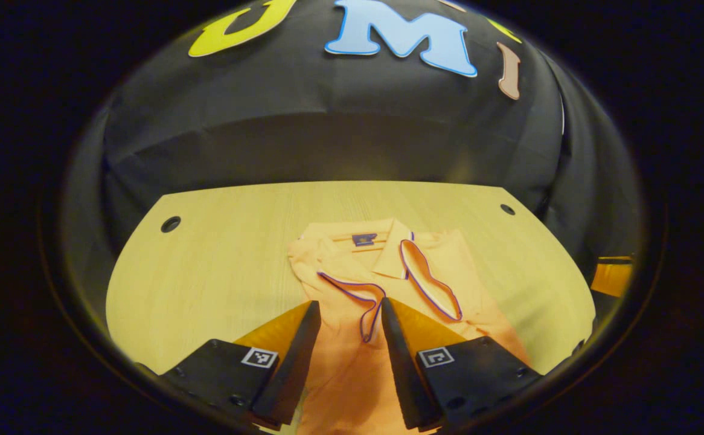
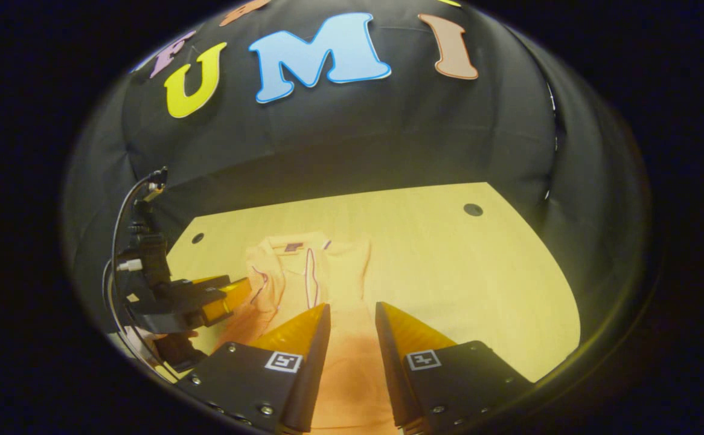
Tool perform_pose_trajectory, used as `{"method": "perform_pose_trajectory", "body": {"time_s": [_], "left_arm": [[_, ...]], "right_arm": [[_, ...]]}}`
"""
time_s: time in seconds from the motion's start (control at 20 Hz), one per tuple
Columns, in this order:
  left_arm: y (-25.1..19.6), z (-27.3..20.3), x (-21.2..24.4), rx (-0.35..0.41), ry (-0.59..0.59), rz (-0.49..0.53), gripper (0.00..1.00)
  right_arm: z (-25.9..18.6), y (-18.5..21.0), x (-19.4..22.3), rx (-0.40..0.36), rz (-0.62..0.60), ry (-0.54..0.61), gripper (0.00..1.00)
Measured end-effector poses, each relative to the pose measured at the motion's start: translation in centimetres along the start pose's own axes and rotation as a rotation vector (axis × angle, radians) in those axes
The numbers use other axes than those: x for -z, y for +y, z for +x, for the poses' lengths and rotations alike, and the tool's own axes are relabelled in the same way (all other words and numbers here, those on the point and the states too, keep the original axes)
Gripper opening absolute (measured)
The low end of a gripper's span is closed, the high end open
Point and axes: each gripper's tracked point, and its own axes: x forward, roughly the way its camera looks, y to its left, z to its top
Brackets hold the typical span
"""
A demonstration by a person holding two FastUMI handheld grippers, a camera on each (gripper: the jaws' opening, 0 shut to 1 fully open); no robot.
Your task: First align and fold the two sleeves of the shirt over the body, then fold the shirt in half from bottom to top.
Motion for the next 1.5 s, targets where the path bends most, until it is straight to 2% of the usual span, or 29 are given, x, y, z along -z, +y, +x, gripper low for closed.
{"method": "perform_pose_trajectory", "body": {"time_s": [0.25, 0.3, 0.45, 0.5, 0.8, 1.0, 1.05, 1.1, 1.25, 1.4, 1.5], "left_arm": [[0.6, -5.0, 2.4, -0.007, -0.007, -0.008, 0.70], [0.6, -6.1, 3.1, -0.002, -0.003, 0.000, 0.65], [0.4, -9.4, 5.7, 0.014, 0.012, 0.018, 0.70], [0.4, -10.5, 6.7, 0.016, 0.021, 0.023, 0.65], [0.4, -15.8, 14.2, 0.016, 0.118, 0.047, 0.65], [0.9, -18.6, 19.1, -0.001, 0.189, 0.056, 0.65], [1.2, -19.2, 20.2, -0.004, 0.207, 0.058, 0.66], [1.5, -19.7, 21.2, -0.009, 0.224, 0.062, 0.76], [2.2, -20.9, 23.9, -0.019, 0.277, 0.075, 0.76], [2.6, -22.3, 25.7, -0.022, 0.320, 0.079, 0.77], [2.6, -22.8, 26.8, -0.022, 0.351, 0.073, 0.77]], "right_arm": [[-0.6, 1.4, 3.3, -0.034, -0.010, 0.046, 0.48], [-0.9, 1.4, 4.0, -0.039, -0.011, 0.055, 0.48], [-1.9, 1.5, 6.5, -0.047, -0.021, 0.084, 0.48], [-2.3, 1.4, 7.5, -0.050, -0.029, 0.099, 0.48], [-4.6, 0.5, 14.7, -0.077, -0.108, 0.248, 0.48], [-6.3, 0.2, 19.0, -0.078, -0.104, 0.335, 0.48], [-6.7, 0.2, 20.0, -0.079, -0.107, 0.360, 0.48], [-6.7, 0.4, 20.9, -0.082, -0.112, 0.385, 0.48], [-7.0, 0.7, 23.2, -0.092, -0.128, 0.450, 0.48], [-7.1, 0.4, 23.4, -0.081, -0.140, 0.471, 0.46], [-7.5, 0.3, 23.9, -0.080, -0.132, 0.498, 0.49]]}}
